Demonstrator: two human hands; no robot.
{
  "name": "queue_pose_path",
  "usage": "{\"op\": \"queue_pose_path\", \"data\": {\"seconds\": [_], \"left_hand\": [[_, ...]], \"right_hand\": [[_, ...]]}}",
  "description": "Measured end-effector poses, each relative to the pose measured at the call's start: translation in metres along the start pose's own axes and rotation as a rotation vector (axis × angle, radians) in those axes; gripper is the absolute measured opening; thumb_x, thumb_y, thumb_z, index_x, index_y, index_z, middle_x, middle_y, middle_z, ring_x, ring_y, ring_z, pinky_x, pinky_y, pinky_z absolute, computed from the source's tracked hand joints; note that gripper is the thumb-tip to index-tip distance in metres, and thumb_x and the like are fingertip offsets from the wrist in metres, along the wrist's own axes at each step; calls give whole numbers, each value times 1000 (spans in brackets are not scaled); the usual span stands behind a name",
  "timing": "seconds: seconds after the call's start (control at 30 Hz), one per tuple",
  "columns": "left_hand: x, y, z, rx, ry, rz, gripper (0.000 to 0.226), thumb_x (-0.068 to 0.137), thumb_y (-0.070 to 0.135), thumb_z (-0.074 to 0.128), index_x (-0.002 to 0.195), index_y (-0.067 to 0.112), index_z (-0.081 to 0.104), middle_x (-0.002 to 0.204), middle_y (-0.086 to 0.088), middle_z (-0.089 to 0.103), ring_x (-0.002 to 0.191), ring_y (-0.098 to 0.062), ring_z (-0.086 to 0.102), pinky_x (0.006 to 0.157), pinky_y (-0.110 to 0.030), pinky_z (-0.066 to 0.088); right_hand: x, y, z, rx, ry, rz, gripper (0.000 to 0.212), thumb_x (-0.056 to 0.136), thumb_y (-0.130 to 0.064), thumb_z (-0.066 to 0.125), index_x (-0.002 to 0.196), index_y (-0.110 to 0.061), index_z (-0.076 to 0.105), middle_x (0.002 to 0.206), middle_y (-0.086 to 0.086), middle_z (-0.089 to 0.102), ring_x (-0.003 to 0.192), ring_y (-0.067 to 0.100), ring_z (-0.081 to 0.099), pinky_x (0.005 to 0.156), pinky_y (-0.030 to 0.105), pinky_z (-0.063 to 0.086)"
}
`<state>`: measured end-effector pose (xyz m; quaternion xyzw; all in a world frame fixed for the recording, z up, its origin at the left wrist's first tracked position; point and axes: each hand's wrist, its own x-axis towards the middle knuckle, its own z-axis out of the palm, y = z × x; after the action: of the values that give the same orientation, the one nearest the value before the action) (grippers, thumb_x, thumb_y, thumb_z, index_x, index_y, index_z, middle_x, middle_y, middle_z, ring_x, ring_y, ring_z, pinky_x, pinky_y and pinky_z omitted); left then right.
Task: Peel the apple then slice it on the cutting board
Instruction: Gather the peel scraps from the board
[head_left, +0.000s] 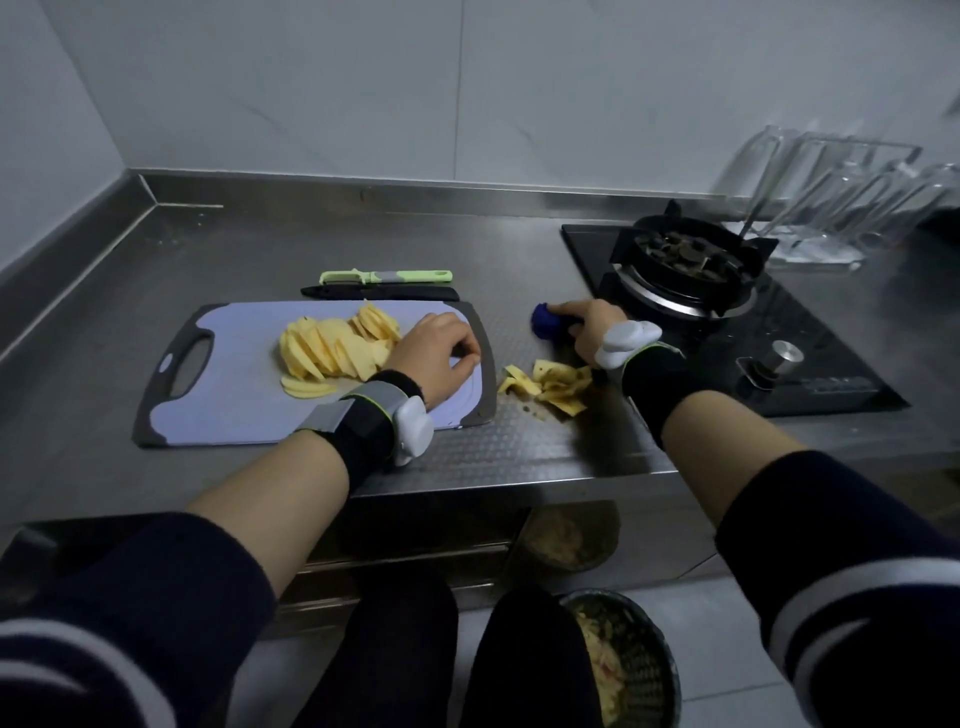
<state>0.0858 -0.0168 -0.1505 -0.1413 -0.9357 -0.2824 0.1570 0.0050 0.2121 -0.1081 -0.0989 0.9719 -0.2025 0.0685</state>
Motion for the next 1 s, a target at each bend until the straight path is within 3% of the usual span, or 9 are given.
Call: {"op": "queue_pose_path", "data": {"seconds": [0.2,0.37,0.43,0.5,0.63,0.73,0.83,0.93,1.0], "left_hand": [[-2,1,-3,24,20,-3,6,88,16,64,85,11,65,90,-4,59,90,-22,50,79,-31,41],[8,7,-3,57,-35,-49,7,88,16,63,84,11,64,91,-6,61,91,-25,53,83,-40,46],[19,12,-3,75,-73,-92,7,89,17,62,85,12,64,96,-8,60,95,-26,54,84,-37,46],[39,15,-3,92,-65,-176,7,91,18,59,87,14,64,103,-9,57,104,-28,50,88,-37,44],[68,-1,0,121,-47,-277,9,91,20,57,83,22,59,105,-7,57,109,-31,47,94,-39,41],[69,-11,6,112,-81,-322,8,91,19,58,86,15,63,106,-10,54,106,-32,45,92,-36,38],[64,-11,12,71,-60,-380,5,91,16,58,89,13,62,106,-7,50,103,-29,41,89,-32,33],[66,-6,10,52,-73,-412,3,89,15,58,88,17,60,108,-5,50,100,-30,42,91,-33,34],[70,-2,2,24,-117,-466,2,88,14,60,89,15,62,110,-7,50,100,-31,43,91,-32,32]], "right_hand": [[-26,2,9,66,-12,-110,47,92,7,47,126,-20,64,121,6,64,113,21,58,81,4,33],[-12,-4,-14,47,138,-93,42,89,-4,47,106,-36,68,110,1,69,107,22,63,95,27,47],[-1,-11,-25,108,232,-80,46,86,-1,43,106,-33,68,107,3,69,105,23,63,94,31,49],[23,-18,-36,138,225,-51,50,88,4,40,120,-25,64,113,7,67,108,23,62,89,21,48],[76,-26,-26,90,-16,-80,48,97,1,40,142,-16,45,135,6,55,127,19,50,56,-8,30],[90,-26,-5,76,-88,-128,50,97,1,41,144,-15,44,142,6,50,131,21,46,76,-7,32],[87,-32,5,79,-126,-219,44,94,-4,49,136,-17,55,136,8,56,127,24,51,101,21,37],[62,-32,12,34,-145,-371,39,93,5,50,130,-3,58,140,11,51,128,20,46,99,7,33],[50,-28,9,15,-228,-400,38,91,11,49,125,-2,63,137,12,54,129,22,47,104,9,30]]}}
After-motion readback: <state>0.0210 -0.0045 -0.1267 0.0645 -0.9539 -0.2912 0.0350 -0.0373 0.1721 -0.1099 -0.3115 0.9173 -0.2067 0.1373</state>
